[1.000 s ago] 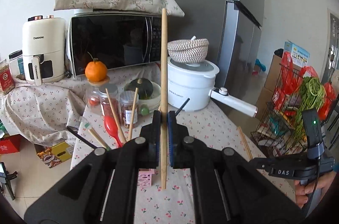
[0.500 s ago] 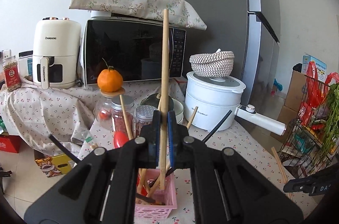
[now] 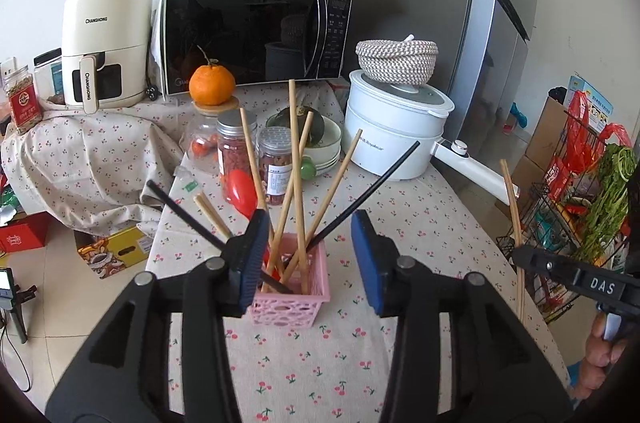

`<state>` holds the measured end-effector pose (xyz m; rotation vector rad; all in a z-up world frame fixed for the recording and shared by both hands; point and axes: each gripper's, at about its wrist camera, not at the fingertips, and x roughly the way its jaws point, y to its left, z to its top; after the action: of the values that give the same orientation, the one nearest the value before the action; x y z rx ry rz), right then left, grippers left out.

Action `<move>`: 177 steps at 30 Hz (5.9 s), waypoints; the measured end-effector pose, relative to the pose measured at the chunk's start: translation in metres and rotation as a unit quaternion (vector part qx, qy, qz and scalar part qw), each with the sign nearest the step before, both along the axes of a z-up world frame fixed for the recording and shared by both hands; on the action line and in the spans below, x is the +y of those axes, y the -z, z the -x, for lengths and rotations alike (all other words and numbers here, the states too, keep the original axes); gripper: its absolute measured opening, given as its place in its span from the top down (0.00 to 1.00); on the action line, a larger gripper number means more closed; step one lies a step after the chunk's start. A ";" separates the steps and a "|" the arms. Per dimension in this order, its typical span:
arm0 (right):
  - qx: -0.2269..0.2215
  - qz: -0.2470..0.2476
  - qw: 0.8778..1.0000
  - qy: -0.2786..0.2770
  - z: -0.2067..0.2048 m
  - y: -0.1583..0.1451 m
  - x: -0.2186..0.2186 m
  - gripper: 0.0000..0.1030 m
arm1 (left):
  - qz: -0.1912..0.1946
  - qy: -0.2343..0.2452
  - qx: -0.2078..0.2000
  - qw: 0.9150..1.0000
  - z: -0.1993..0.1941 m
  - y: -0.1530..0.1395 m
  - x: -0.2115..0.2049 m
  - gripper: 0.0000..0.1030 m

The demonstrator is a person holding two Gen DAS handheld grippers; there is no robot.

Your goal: Organize utensils

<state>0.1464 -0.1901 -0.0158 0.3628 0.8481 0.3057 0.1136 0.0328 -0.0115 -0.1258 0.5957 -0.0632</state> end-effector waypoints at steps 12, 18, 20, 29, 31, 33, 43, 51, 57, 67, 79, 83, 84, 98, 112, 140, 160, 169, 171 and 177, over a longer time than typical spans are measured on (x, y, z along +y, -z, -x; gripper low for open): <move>-0.135 -0.001 0.990 0.037 0.008 -0.030 0.083 0.91 | 0.033 -0.001 0.107 0.994 0.032 0.023 0.065 0.40; -0.204 -0.004 0.976 0.071 -0.011 -0.032 0.124 0.91 | 0.053 -0.019 0.168 0.984 0.021 0.046 0.095 0.37; -0.232 0.005 0.969 0.085 -0.014 -0.031 0.135 0.91 | 0.052 -0.021 0.186 0.981 0.016 0.052 0.100 0.37; -0.299 0.050 0.944 0.129 -0.030 -0.012 0.172 0.91 | 0.044 -0.015 0.200 0.979 0.015 0.057 0.111 0.37; -0.304 0.058 0.941 0.141 -0.031 -0.003 0.174 0.91 | 0.048 -0.015 0.200 0.979 0.014 0.057 0.113 0.37; -0.296 0.055 0.942 0.149 -0.032 0.008 0.175 0.91 | 0.048 -0.016 0.199 0.979 0.013 0.057 0.114 0.36; -0.263 0.045 0.956 0.123 -0.008 0.009 0.160 0.70 | 0.032 -0.005 0.200 0.979 0.012 0.058 0.102 0.29; -0.204 0.070 0.973 0.083 0.014 -0.020 0.124 0.33 | 0.004 -0.003 0.189 0.982 0.020 0.053 0.079 0.19; -0.153 0.116 0.978 0.085 0.044 -0.027 0.091 0.08 | -0.016 0.000 0.178 0.984 0.034 0.045 0.059 0.01; -0.084 0.181 0.977 0.078 0.087 -0.043 0.048 0.00 | -0.067 0.000 0.131 0.989 0.065 0.020 0.017 0.01; -0.060 0.173 0.980 0.073 0.124 -0.052 0.008 0.00 | -0.058 -0.015 0.077 0.995 0.096 -0.012 -0.010 0.01; -0.064 0.186 0.977 0.078 0.120 -0.052 0.007 0.00 | -0.066 -0.014 0.068 0.995 0.098 -0.011 -0.018 0.01; -0.064 0.189 0.977 0.079 0.120 -0.052 0.008 0.00 | -0.069 -0.013 0.068 0.995 0.098 -0.009 -0.020 0.01; -0.068 0.197 0.976 0.064 0.119 -0.050 0.017 0.00 | -0.078 -0.014 0.068 0.995 0.099 -0.003 -0.028 0.01; -0.061 0.199 0.976 0.058 0.117 -0.043 0.023 0.00 | -0.077 -0.015 0.067 0.995 0.101 -0.003 -0.029 0.01; -0.058 0.199 0.977 0.057 0.117 -0.040 0.023 0.00 | -0.075 -0.017 0.066 0.995 0.102 -0.004 -0.030 0.01; -0.055 0.199 0.977 0.055 0.116 -0.036 0.021 0.00 | -0.074 -0.018 0.066 0.995 0.102 -0.004 -0.031 0.01; -0.054 0.198 0.977 0.055 0.116 -0.035 0.020 0.00 | -0.074 -0.018 0.066 0.995 0.103 -0.004 -0.032 0.01; -0.054 0.198 0.977 0.054 0.116 -0.035 0.020 0.00 | -0.074 -0.018 0.067 0.995 0.103 -0.004 -0.032 0.01; -0.053 0.198 0.977 0.054 0.116 -0.035 0.020 0.00 | -0.073 -0.017 0.067 0.995 0.103 -0.003 -0.033 0.01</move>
<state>0.0303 -0.1706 0.0188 0.0186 0.7602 0.0498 0.0103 0.0003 -0.0085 0.0029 0.7296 0.0219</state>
